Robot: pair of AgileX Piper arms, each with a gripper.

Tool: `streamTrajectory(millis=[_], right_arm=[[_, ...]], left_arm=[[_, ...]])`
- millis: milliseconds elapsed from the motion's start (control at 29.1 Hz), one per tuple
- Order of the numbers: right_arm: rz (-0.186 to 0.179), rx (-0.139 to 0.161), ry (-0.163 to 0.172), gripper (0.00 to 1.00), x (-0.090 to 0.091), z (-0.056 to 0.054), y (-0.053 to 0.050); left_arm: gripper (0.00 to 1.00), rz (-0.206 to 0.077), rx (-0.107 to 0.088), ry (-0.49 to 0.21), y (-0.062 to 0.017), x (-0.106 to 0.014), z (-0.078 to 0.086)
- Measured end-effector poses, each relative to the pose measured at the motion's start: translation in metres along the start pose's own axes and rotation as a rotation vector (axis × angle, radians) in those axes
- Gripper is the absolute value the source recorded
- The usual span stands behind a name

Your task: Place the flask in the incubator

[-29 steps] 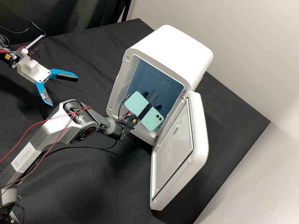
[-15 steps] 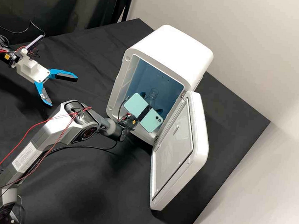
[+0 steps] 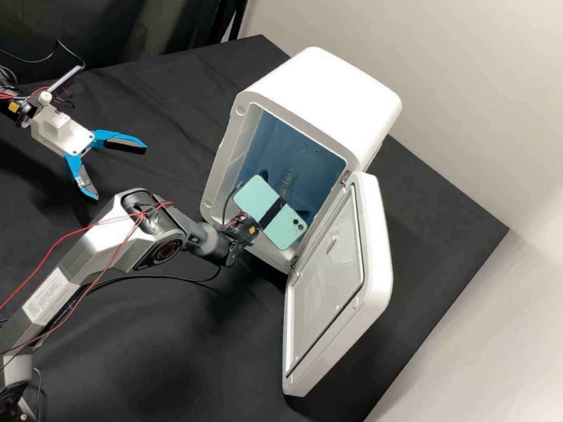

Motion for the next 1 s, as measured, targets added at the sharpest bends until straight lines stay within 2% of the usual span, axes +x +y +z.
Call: streamTrajectory(millis=[790,996], right_arm=[[0.0,0.0,0.0,1.0,0.0,0.0,0.0],[-0.003,-0.007,-0.015,1.0,-0.008,0.013,0.001]], left_arm=[[1.0,0.0,0.0,0.0,0.0,0.0,0.0],[1.0,0.0,-0.002,0.0,0.0,0.0,0.0]])
